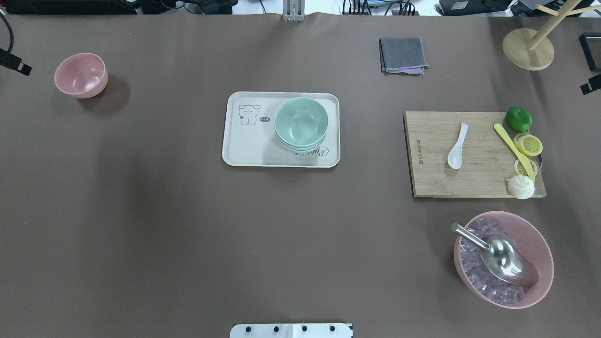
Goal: Stack pink bowl on green and place spoon
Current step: 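Reach the left gripper down and grasp the rim of the pink bowl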
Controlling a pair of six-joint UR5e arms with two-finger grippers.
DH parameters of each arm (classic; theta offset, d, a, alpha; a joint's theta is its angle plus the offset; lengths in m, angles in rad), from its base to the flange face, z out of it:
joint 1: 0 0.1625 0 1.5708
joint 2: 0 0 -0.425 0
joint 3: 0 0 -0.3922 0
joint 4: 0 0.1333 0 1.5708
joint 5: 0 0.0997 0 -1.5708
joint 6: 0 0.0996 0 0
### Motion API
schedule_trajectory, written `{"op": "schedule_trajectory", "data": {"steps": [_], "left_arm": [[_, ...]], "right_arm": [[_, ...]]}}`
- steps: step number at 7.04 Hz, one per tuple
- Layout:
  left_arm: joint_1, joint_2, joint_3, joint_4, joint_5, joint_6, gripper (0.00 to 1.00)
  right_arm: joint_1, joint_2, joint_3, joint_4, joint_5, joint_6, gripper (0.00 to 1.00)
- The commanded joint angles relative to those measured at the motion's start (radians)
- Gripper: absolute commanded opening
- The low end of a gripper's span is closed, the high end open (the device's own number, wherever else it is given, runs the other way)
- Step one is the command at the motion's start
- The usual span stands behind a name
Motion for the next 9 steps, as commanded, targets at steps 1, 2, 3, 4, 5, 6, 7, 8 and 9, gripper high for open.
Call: {"op": "schedule_trajectory", "data": {"steps": [1, 2, 3, 4, 5, 6, 7, 8, 9], "left_arm": [[0.045, -0.087, 0.157, -0.090, 0.102, -0.126, 0.98], [0.051, -0.118, 0.242, -0.150, 0.109, -0.160, 0.98], [0.071, -0.121, 0.256, -0.154, 0.163, -0.172, 0.98], [0.089, -0.135, 0.281, -0.163, 0.184, -0.221, 0.93], [0.098, -0.156, 0.357, -0.224, 0.210, -0.226, 0.92], [0.115, -0.178, 0.406, -0.251, 0.252, -0.234, 0.91], [0.123, -0.177, 0.413, -0.252, 0.254, -0.247, 0.74], [0.126, -0.175, 0.414, -0.261, 0.254, -0.249, 0.53], [0.127, -0.169, 0.414, -0.269, 0.254, -0.249, 0.33]], "right_arm": [[-0.028, 0.026, -0.018, 0.000, 0.000, 0.052, 1.00], [-0.028, 0.026, -0.018, 0.001, -0.002, 0.056, 1.00], [-0.028, 0.026, -0.018, 0.001, -0.002, 0.056, 1.00], [-0.028, 0.026, -0.018, 0.001, -0.002, 0.056, 1.00], [-0.028, 0.026, -0.018, 0.001, -0.003, 0.056, 1.00], [-0.028, 0.026, -0.018, 0.001, -0.003, 0.056, 1.00], [-0.028, 0.028, -0.016, 0.001, -0.003, 0.056, 1.00], [-0.028, 0.031, -0.015, 0.001, -0.003, 0.056, 1.00], [-0.028, 0.032, -0.015, 0.003, -0.003, 0.056, 1.00]]}}
